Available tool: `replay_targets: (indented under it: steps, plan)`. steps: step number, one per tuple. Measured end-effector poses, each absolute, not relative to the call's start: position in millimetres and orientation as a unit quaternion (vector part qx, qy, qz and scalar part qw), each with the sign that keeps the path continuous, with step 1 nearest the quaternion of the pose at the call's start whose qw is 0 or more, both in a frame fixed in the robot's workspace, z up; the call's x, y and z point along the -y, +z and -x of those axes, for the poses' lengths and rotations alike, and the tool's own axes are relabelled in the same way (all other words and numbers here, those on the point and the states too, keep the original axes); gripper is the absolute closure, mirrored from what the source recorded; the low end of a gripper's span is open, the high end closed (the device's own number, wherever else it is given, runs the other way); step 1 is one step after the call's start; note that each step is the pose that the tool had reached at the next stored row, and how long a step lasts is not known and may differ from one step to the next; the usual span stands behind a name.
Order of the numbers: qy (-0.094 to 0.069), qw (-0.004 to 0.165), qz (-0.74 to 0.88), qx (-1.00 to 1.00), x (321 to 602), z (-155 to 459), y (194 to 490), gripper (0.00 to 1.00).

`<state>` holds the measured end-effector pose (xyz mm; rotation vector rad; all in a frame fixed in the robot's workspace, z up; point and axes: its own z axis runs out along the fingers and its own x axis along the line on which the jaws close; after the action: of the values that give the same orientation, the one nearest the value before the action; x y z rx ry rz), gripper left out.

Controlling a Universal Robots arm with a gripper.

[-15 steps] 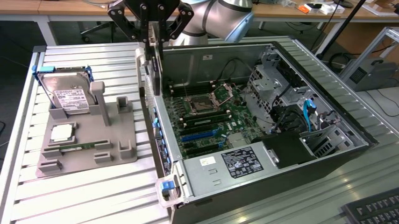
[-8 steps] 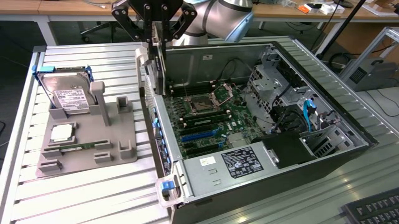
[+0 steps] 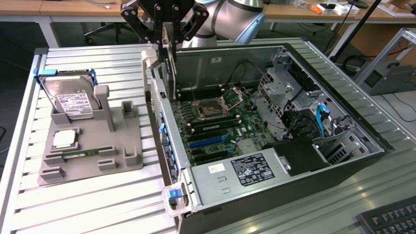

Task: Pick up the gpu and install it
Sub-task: 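Pick up the gpu and move the gpu toward the slot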

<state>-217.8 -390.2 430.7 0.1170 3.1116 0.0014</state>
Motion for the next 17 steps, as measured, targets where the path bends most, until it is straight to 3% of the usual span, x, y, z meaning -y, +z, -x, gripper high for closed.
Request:
replay_targets:
  steps: [17]
  plan:
    - [0.0, 0.014, -0.038, -0.999, 390.2, 207.7, 430.7, 0.73]
